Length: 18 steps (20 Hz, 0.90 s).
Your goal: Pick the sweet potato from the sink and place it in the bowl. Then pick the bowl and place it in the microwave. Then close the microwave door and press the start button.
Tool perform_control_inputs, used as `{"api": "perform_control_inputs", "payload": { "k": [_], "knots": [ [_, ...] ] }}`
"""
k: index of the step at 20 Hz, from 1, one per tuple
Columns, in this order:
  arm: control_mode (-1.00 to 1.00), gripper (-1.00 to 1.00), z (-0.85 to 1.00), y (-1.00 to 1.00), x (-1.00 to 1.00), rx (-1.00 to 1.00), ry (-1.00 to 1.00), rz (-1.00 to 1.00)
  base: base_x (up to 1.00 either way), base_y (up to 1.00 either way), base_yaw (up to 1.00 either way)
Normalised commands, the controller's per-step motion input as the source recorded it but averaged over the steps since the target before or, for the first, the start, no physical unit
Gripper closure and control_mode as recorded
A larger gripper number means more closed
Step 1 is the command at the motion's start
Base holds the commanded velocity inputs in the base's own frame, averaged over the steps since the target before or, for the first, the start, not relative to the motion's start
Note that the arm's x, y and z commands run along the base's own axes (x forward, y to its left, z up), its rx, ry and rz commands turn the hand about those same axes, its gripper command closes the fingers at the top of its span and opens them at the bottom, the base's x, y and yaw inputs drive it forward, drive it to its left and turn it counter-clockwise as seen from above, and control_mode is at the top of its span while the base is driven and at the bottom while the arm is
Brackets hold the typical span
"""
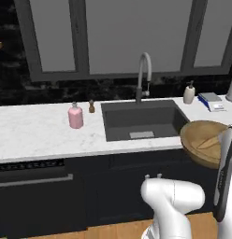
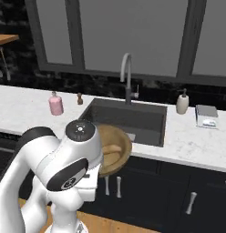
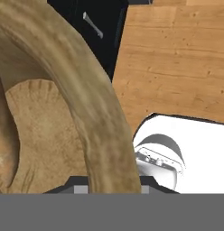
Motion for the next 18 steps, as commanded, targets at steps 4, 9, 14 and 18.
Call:
{"api": "perform_control_inputs", "payload": {
  "k": [4, 9, 14, 18],
  "knots": [
    [1.0, 1.0, 0.0, 0.0, 0.0, 0.0, 0.0, 0.0, -0.58, 1.0, 0.49],
    [1.0, 1.0, 0.0, 0.0, 0.0, 0.0, 0.0, 0.0, -0.28, 0.93, 0.64],
    [1.0, 1.0, 0.0, 0.0, 0.0, 0.0, 0.0, 0.0, -0.03, 0.78, 0.77],
    [1.0, 1.0, 0.0, 0.0, 0.0, 0.0, 0.0, 0.0, 0.0, 0.63, 0.83]
  ]
}}
